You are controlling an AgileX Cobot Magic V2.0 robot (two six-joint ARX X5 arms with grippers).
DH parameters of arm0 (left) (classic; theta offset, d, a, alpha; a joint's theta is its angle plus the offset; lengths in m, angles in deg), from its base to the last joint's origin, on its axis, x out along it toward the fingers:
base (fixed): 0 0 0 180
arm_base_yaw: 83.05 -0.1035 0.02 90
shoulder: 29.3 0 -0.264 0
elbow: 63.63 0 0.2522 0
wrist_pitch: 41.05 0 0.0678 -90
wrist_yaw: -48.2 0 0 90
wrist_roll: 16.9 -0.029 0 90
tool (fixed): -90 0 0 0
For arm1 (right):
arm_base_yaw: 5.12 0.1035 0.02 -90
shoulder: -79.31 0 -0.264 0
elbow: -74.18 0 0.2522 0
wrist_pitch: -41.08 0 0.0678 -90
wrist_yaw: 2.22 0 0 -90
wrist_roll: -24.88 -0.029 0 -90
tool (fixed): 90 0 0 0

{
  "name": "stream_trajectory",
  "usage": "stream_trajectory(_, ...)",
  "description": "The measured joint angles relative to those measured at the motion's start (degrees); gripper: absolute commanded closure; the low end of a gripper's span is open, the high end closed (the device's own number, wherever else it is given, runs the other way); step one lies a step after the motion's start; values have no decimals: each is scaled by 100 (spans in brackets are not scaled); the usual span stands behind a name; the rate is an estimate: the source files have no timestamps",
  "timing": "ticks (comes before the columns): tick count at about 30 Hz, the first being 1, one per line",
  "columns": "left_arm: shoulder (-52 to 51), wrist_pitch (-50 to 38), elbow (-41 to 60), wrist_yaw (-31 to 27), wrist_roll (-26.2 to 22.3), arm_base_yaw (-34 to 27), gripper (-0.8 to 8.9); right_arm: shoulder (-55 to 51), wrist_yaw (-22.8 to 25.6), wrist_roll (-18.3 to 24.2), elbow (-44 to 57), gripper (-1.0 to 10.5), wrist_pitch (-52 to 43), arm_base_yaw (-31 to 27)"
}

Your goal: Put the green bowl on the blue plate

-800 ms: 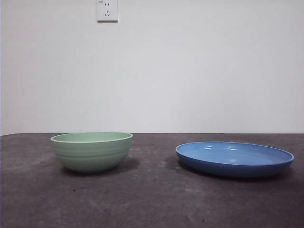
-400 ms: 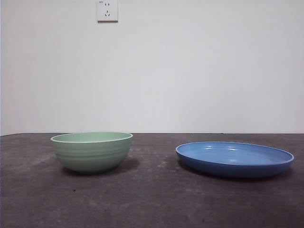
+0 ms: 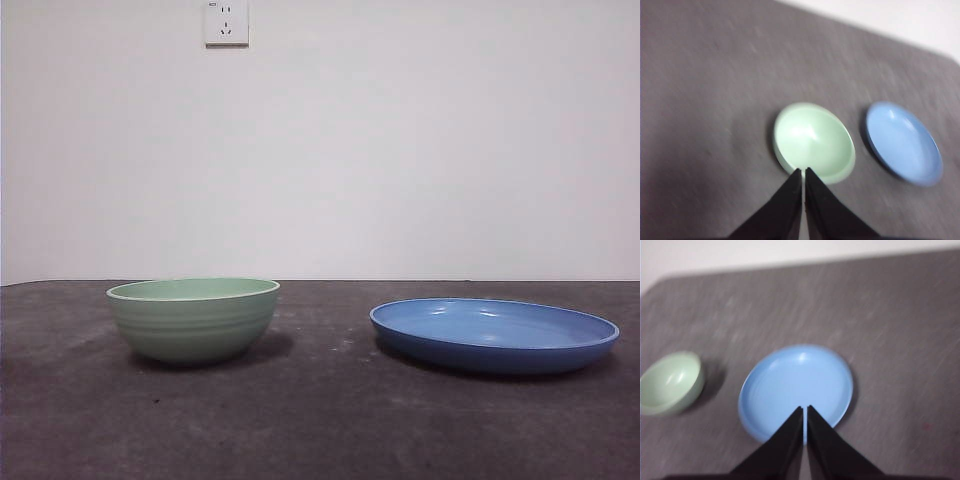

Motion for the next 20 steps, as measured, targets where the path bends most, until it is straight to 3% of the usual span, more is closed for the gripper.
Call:
stream_trajectory(7, 903, 1082, -605, 592, -691, 278, 802, 997, -699, 704, -739, 938, 1246, 11)
stream_trajectory(15, 1073, 1427, -837, 621, -1053, 706, 792, 1276, -813, 1056, -813, 938, 1982, 387)
stream_trajectory(17, 1071, 1436, -837, 621, -1060, 715, 738, 1274, -813, 1073, -813, 938, 1982, 437)
stream_trajectory(20, 1071, 1436, -837, 621, -1069, 715, 548, 1272, -813, 1080, -813, 871, 1978, 452)
